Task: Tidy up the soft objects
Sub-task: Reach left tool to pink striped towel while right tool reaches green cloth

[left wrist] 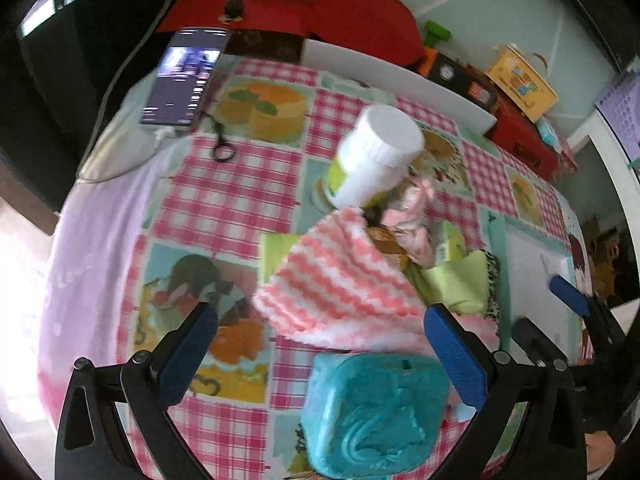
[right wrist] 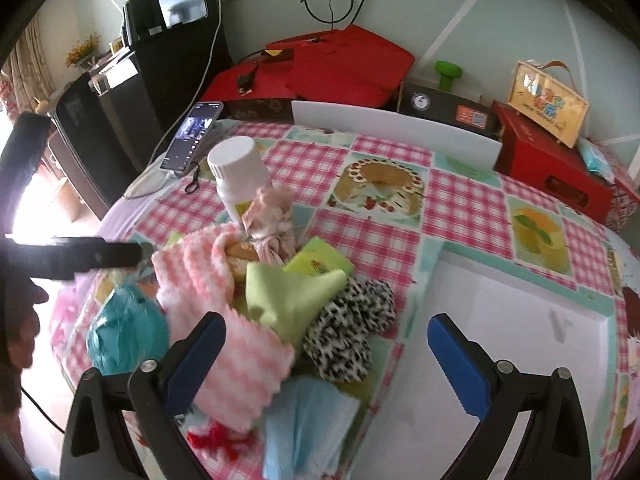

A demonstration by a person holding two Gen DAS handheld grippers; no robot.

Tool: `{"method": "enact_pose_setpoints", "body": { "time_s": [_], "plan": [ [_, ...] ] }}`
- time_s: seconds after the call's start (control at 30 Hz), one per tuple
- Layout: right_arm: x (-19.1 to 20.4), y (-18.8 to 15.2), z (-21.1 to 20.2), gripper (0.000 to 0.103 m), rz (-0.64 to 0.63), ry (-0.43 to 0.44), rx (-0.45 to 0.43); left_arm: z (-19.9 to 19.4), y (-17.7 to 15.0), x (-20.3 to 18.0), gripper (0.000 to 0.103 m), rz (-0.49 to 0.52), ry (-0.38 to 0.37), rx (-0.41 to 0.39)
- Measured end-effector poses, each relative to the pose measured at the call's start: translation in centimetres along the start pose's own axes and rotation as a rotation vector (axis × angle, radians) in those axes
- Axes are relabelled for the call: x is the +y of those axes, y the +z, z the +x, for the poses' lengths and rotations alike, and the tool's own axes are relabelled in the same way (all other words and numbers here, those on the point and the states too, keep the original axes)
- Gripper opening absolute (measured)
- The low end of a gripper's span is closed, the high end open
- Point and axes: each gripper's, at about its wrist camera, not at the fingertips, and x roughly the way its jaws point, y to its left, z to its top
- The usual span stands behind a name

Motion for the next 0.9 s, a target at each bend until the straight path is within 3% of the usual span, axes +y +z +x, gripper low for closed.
{"method": "enact_pose_setpoints", "body": {
  "time_s": [0.2, 0.4, 0.53, 0.67, 0.77, 0.9],
  "plan": [
    [1.1, 0.9, 1.8, 0.073, -0.056, 0.064, 0.032, 1.0, 0.5, -2.7, 0.102, 0.117, -0.021, 0.054],
    [1.9, 0.3, 3.6, 0.049, -0.093, 0.105, 0.093, 2.4, 1.1, -2.7, 0.102, 0.106, -0.046, 0.113],
    [1.7, 0.0, 4.5, 0.043, -0.082, 0.119, 0.116, 3.3, 1.3, -3.3, 0.102, 0.137, -0.047, 0.162],
    [1.0, 0.0, 4.7, 0.026, -0.051, 0.142, 0.119, 4.1, 1.2, -4.8, 0.102, 0.187, -0.042, 0.199],
    [0.4, -0.1, 4.6, 0.012, -0.039, 0.149, 0.121, 4.6, 1.2, -5.7, 0.09, 0.222, -0.043, 0.228],
    [-0.4, -0.3, 4.7, 0.01, -0.013, 0.155, 0.121, 6.0, 1.2, -7.0, 0.087, 0.262, -0.035, 0.283]
  ]
}}
